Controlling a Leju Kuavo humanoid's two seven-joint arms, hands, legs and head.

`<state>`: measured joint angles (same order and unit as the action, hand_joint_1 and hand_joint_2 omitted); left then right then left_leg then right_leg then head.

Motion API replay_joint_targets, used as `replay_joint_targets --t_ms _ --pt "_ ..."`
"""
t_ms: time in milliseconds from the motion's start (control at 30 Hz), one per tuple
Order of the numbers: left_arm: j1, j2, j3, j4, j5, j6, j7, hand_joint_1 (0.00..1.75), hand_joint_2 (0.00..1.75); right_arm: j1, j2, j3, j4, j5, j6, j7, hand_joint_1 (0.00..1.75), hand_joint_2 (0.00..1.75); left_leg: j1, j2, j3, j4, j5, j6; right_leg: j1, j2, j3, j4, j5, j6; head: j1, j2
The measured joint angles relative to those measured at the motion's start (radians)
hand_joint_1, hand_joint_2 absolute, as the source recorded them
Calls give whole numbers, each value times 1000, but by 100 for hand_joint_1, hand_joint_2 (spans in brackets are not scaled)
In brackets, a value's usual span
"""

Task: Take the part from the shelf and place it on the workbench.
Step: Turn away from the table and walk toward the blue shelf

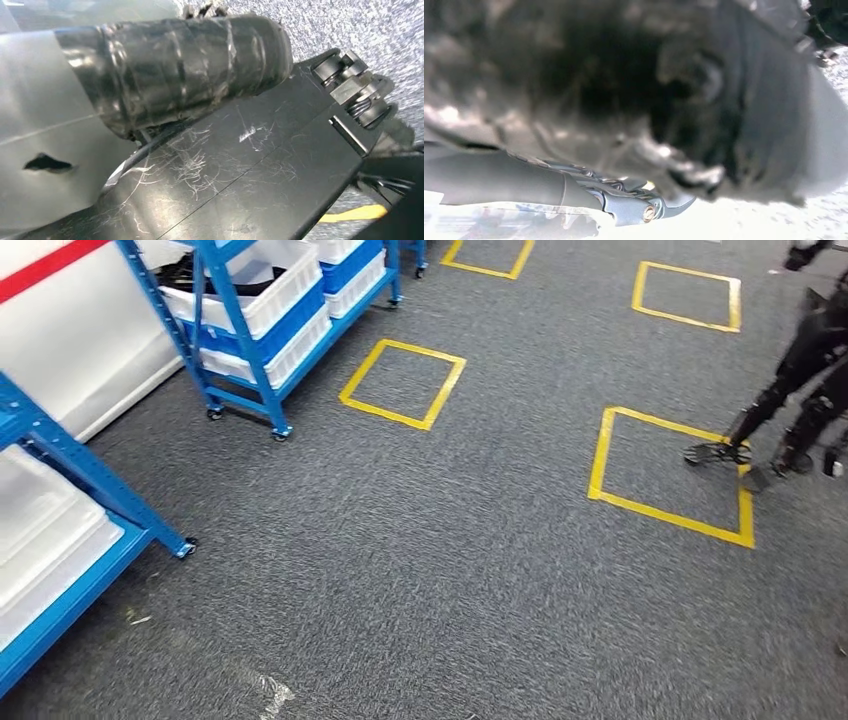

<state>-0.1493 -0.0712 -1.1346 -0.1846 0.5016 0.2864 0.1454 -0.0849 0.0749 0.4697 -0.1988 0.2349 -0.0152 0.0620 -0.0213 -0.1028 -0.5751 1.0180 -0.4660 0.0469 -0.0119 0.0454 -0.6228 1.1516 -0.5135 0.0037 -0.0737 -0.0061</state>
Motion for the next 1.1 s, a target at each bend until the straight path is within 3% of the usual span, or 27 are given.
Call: replay_joint_targets --t_ms 33,100,133,167,233,300,367,400,433,467,500,567,633,700,767,833,900,933,967,1033,1100 --pt "-2 -2 0 0 -2 -1 4 0 0 -1 -1 3 0 2 2 0 0 0 1 -14 -1 3 -2 -4 -2 29 22 -58 26 -1 -1 0" --pt "-8 -4 0 0 -5 -3 9 0 0 -2 -2 7 0 2 8 1 0 0 6 -39 -9 4 -1 -15 -3 58 38 -98 33 -1 -1 0" --pt "-9 -4 0 0 -6 -3 10 0 0 -2 -2 9 0 3 11 2 0 0 8 -55 -12 2 1 -22 -3 47 42 -105 35 -3 -1 0" --pt "-9 -4 0 0 -7 -4 11 0 0 -2 -3 10 0 3 12 2 0 0 9 -53 -13 0 2 -27 -3 32 47 -112 37 -7 -1 0" --pt "-8 -4 -1 0 -9 -5 16 0 0 -3 -4 11 0 3 14 3 0 0 3 -3 -23 24 -15 -38 -7 4 62 -128 41 -17 -6 0" --pt "-11 -3 -5 0 -10 -6 23 0 0 -3 -5 15 0 3 20 3 0 0 0 62 -71 130 -70 -51 -5 -30 74 -136 38 -24 -13 0" --pt "-17 -2 -7 0 -11 -6 27 0 0 -1 -7 20 0 4 28 5 0 0 1 78 -131 257 -120 -60 -2 -69 79 -136 32 -28 -14 0" --pt "-18 -1 -8 0 -11 -6 27 0 0 0 -7 23 0 5 31 6 0 0 1 80 -141 280 -121 -63 -1 -85 81 -135 30 -28 -14 0" --pt "-17 0 -8 0 -12 -6 28 0 0 0 -8 25 0 5 32 6 0 0 3 82 -134 268 -105 -64 -1 -99 84 -135 26 -27 -14 0" --pt "-15 0 -8 0 -12 -6 28 0 0 -1 -8 27 0 6 33 7 0 0 4 87 -109 221 -74 -65 -1 -111 87 -135 23 -26 -15 0" --pt "-11 1 -9 0 -12 -7 29 0 0 -2 -8 27 0 6 33 7 0 0 5 101 -75 152 -37 -64 0 -121 91 -135 20 -24 -15 0" --pt "-3 4 -12 1 -12 -7 31 0 0 -3 -8 31 0 8 33 8 0 0 -1 141 -18 35 4 -55 6 -137 96 -132 12 -17 -15 0" --pt "1 6 -15 2 -14 -8 32 0 0 -4 -8 36 0 11 33 11 0 0 -7 155 -3 -4 5 -39 12 -154 96 -131 8 -10 -13 0" --pt "1 6 -16 3 -17 -9 32 0 0 -6 -8 41 -1 12 34 14 0 0 -5 134 -4 -10 7 -24 11 -166 99 -129 2 -2 -11 0" --pt "-1 4 -16 3 -20 -11 33 0 0 -10 -8 47 -3 13 34 14 0 0 0 113 2 -16 9 -12 8 -128 85 -86 -28 7 -8 0" --pt "-3 2 -17 3 -21 -13 36 0 0 -10 -8 54 -5 14 34 14 0 0 2 94 7 -18 8 -2 4 -72 27 32 -82 10 -3 0" --pt "-4 0 -17 3 -23 -13 40 0 0 -6 -8 61 -5 12 35 15 0 0 1 67 7 -16 7 2 4 -54 -41 149 -113 10 -1 0" --pt "-4 -1 -17 3 -24 -14 41 0 0 -4 -9 64 -4 10 35 15 0 0 1 52 8 -15 6 3 4 -51 -56 165 -103 9 -1 0" --pt "-5 -2 -17 3 -27 -14 41 0 0 -3 -9 67 -4 6 33 15 0 0 1 36 11 -14 5 3 4 -47 -51 137 -71 7 -1 0" --pt "-6 -5 -17 3 -31 -16 36 0 0 -2 -11 73 -4 -5 28 13 0 0 2 7 15 -10 1 0 2 -17 -2 7 9 2 -1 0" --pt "-9 -8 -18 3 -33 -16 28 0 0 -1 -14 77 -4 -14 24 8 0 0 3 -18 11 -4 -2 -8 -2 25 40 -92 44 0 -2 0"
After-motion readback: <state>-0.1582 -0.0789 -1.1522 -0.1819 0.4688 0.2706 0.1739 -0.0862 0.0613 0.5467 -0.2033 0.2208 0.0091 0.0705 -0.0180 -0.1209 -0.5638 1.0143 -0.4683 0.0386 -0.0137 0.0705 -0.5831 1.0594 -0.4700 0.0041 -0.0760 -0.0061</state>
